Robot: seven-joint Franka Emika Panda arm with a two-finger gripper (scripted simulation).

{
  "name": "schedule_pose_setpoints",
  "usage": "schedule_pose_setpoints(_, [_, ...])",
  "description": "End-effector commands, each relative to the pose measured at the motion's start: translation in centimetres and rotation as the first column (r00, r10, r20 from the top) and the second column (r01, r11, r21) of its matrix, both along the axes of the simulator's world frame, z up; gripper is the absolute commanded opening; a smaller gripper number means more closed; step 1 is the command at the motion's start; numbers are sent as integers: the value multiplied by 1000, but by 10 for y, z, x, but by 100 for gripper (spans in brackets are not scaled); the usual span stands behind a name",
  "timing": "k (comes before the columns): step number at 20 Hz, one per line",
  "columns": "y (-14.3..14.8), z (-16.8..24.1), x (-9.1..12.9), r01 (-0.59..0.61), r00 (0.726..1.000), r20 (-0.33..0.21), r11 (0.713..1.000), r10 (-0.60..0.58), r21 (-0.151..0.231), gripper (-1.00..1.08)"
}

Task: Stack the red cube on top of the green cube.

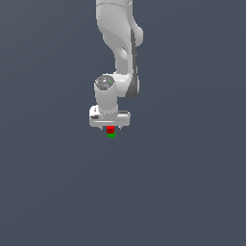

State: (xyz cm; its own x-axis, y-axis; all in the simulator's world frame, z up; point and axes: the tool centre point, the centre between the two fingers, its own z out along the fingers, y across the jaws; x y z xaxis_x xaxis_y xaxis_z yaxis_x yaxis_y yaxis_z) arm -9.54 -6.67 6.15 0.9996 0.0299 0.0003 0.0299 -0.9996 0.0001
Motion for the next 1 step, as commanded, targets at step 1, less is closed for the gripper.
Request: schedule_pose_setpoints(1, [0, 0, 0, 0, 1000, 0, 1000, 0, 0, 100])
